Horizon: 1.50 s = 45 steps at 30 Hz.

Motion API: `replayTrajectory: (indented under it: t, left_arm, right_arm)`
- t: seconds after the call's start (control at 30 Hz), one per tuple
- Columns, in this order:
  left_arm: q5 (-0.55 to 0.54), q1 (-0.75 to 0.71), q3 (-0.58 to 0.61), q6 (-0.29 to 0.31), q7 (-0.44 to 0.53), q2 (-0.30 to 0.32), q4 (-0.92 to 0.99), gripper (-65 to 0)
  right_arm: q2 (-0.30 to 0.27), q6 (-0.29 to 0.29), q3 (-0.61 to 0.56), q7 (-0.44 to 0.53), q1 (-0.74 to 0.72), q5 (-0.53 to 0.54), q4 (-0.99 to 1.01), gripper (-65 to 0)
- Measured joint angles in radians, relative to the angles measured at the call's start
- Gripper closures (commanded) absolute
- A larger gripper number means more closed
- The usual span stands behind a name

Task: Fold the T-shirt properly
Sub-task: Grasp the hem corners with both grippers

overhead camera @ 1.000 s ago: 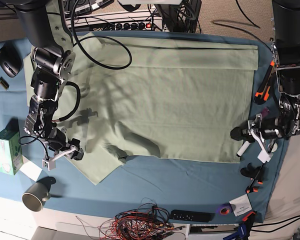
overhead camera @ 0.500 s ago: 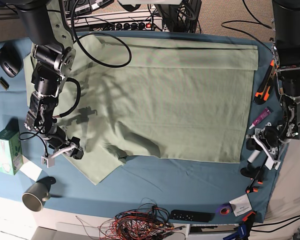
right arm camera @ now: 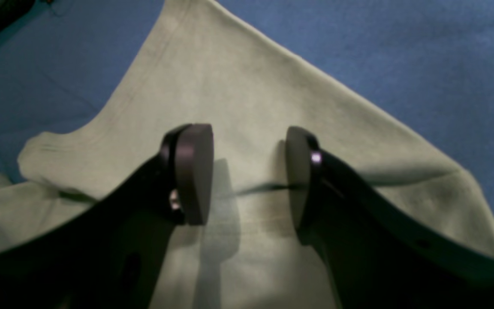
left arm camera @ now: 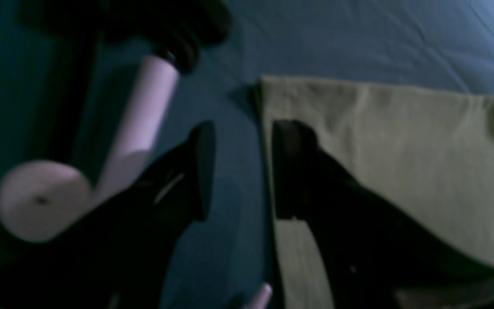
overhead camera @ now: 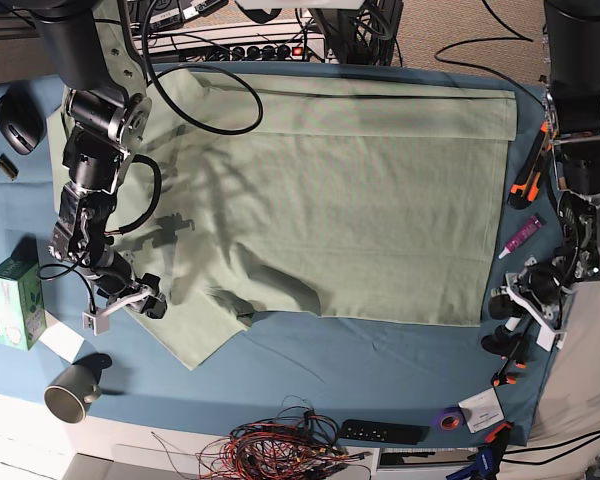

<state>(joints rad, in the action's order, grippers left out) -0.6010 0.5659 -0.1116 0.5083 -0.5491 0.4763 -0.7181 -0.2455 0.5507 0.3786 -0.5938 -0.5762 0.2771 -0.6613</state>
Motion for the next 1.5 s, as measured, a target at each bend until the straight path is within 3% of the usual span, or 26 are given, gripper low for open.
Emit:
replayTrajectory:
  t: [0.43, 0.53, 0.8, 1.1, 1.2, 1.37, 1.47, 1.5]
  left_arm:
    - [0.039, 0.01, 0.0, -0.02, 0.03, -0.069, 0.063, -22.7]
    - [0.036, 0.015, 0.0, -0.076, 0.031, -0.081, 0.064, -22.5]
    - [0.026, 0.016, 0.0, -0.071, 0.029, -0.085, 0.064, -22.5]
    - [-0.023, 0.016, 0.0, -0.013, 0.008, -0.103, 0.065, -22.2]
    - [-0.033, 0.016, 0.0, 0.096, 0.006, -0.103, 0.066, -19.3]
    - [-0.032, 0.016, 0.0, 0.095, 0.005, -0.105, 0.066, -12.6]
    - [-0.032, 0.016, 0.0, 0.095, 0.005, -0.105, 0.066, -1.0]
    - [-0.031, 0.016, 0.0, 0.095, 0.008, -0.105, 0.066, 0.0]
  right_arm:
    - [0.008, 0.0, 0.0, 0.012, 0.0, -0.003, 0.0, -27.5]
    - [0.008, 0.0, 0.0, 0.012, 0.0, -0.003, 0.0, -27.5]
    - [0.008, 0.0, 0.0, 0.012, 0.0, -0.003, 0.0, -27.5]
    - [0.008, 0.0, 0.0, 0.012, 0.0, -0.003, 0.0, -27.5]
    - [0.008, 0.0, 0.0, 0.012, 0.0, -0.003, 0.0, -27.5]
    - [0.008, 0.0, 0.0, 0.012, 0.0, -0.003, 0.0, -27.5]
    - [0.008, 0.0, 0.0, 0.012, 0.0, -0.003, 0.0, -27.5]
    - [0.008, 0.0, 0.0, 0.012, 0.0, -0.003, 0.0, -27.5]
